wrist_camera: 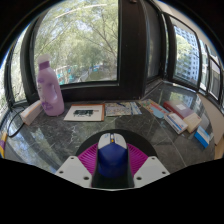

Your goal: Arrange mouse

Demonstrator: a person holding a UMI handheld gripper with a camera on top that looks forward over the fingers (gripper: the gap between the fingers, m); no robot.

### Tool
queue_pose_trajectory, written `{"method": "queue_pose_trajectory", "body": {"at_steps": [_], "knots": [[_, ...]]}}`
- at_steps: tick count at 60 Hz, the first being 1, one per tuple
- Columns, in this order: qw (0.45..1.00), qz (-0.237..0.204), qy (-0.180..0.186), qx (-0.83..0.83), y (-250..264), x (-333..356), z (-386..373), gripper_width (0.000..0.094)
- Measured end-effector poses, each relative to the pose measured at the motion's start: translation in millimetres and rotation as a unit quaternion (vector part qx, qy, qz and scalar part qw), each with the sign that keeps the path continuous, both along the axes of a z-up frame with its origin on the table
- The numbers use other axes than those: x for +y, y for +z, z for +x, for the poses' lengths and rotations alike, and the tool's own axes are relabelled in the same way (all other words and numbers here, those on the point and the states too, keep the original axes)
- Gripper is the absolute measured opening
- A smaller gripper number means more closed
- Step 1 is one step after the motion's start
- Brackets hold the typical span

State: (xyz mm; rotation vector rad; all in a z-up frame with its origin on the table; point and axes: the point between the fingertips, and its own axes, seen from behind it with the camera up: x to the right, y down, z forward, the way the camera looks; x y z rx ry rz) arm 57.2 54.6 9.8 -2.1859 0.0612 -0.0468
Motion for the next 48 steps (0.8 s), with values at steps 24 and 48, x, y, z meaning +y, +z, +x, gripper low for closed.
{"method": "queue_pose_trajectory", "body": {"at_steps": [24,48], "knots": [[1.000,0.000,0.007,-0.003,40.2,-37.4,1.1,0.0862],[0.998,0.057,-0.017,-0.035,141.8,-184.4,-21.4,0.0849]]}}
